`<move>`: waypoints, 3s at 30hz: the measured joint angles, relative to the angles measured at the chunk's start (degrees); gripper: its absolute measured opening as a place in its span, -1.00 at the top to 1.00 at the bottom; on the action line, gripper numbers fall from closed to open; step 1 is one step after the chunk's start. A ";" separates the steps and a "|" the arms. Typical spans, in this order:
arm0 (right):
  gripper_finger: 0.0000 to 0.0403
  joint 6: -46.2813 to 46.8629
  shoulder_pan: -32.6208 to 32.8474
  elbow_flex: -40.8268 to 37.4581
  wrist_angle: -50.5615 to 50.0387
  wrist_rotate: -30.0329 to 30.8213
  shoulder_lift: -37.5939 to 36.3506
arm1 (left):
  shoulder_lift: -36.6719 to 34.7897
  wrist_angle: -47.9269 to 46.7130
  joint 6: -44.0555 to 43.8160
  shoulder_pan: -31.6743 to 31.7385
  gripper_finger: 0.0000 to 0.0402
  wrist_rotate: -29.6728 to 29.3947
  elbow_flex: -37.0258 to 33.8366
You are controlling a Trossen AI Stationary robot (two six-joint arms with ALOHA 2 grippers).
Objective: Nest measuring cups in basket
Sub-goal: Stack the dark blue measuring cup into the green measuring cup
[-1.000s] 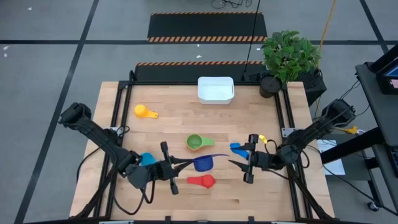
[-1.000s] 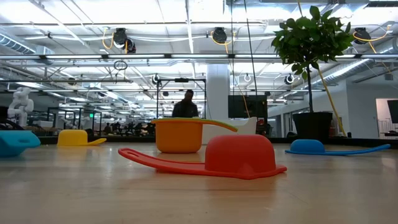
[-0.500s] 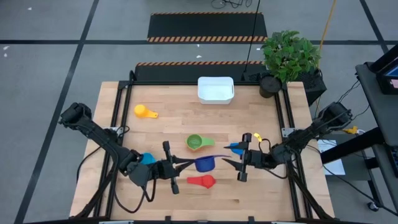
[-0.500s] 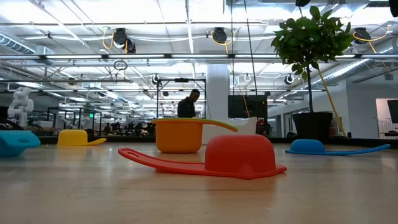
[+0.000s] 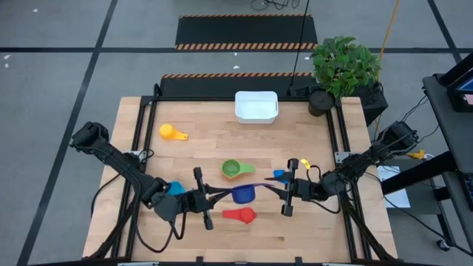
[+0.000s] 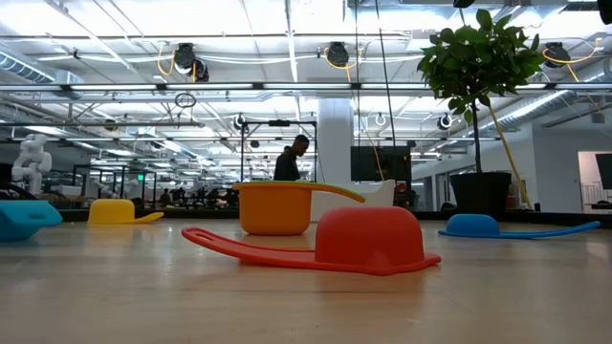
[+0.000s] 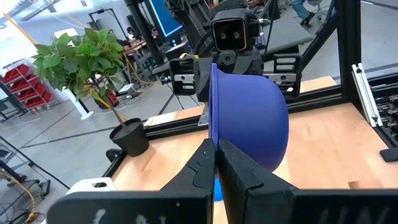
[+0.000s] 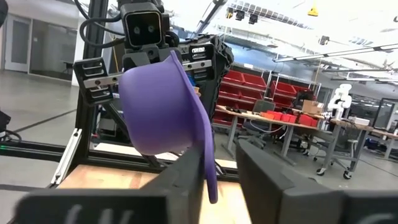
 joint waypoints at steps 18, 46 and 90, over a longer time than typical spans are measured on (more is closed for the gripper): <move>0.98 -10.16 0.13 -0.02 -0.47 0.20 -0.04 | -2.82 -4.14 -6.33 -6.65 0.01 -12.01 -0.02; 0.98 -14.95 -23.68 -0.07 -18.53 -25.71 -0.01 | -6.95 -31.40 -27.85 -13.00 0.29 -16.61 -0.02; 0.64 -14.92 -31.30 -0.07 -10.78 -30.19 18.23 | -6.91 -31.79 -27.23 -11.45 0.32 -16.61 -0.02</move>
